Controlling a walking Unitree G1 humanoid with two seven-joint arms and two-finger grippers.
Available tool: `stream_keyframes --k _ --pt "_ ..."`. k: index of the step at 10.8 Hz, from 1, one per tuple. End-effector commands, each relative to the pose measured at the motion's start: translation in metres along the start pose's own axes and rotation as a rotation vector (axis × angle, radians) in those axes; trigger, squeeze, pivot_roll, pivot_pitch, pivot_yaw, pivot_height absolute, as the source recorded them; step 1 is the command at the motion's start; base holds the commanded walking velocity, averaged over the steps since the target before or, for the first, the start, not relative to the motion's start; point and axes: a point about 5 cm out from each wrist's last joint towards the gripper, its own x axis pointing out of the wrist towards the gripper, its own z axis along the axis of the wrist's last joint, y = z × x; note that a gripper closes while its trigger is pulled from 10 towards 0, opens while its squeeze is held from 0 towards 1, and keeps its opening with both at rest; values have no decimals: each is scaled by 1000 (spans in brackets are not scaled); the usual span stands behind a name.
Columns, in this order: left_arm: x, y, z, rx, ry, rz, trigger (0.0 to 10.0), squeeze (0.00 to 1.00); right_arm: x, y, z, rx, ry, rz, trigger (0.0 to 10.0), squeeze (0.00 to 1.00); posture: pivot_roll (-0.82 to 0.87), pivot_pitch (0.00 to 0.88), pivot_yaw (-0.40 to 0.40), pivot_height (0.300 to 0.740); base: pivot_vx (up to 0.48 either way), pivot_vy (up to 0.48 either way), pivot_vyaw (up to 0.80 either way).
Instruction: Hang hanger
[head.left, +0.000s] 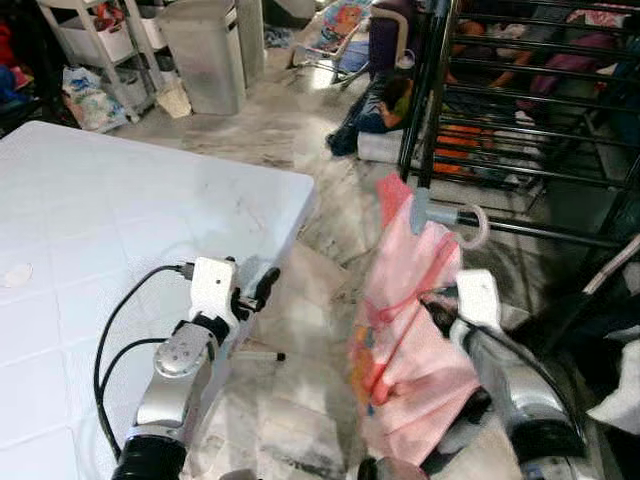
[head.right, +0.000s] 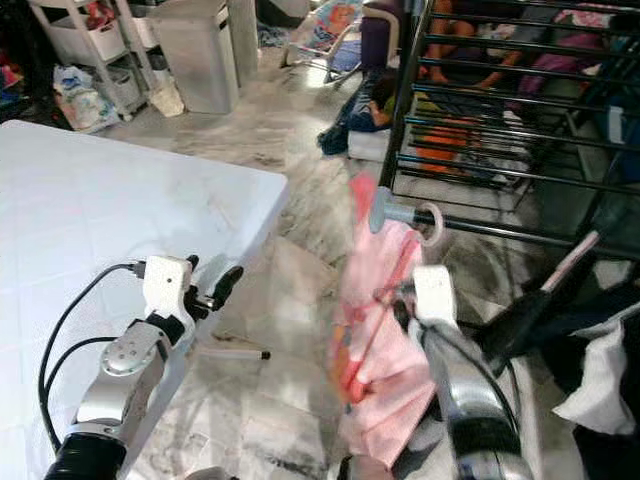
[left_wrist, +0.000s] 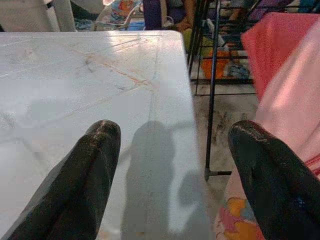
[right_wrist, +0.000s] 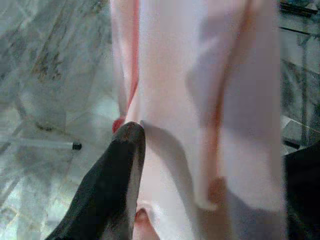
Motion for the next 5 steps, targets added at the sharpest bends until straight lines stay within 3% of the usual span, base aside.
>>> stream_keyframes --k 1,5 --pt "-1 1 1 9 3 1 10000 0 -5 -7 0 5 -2 1 0 0 5 0 42 740 0 0 0" --pt "0 0 1 15 9 -7 10000 0 -6 -5 2 35 -22 52 0 0 7 0 45 740 0 0 0"
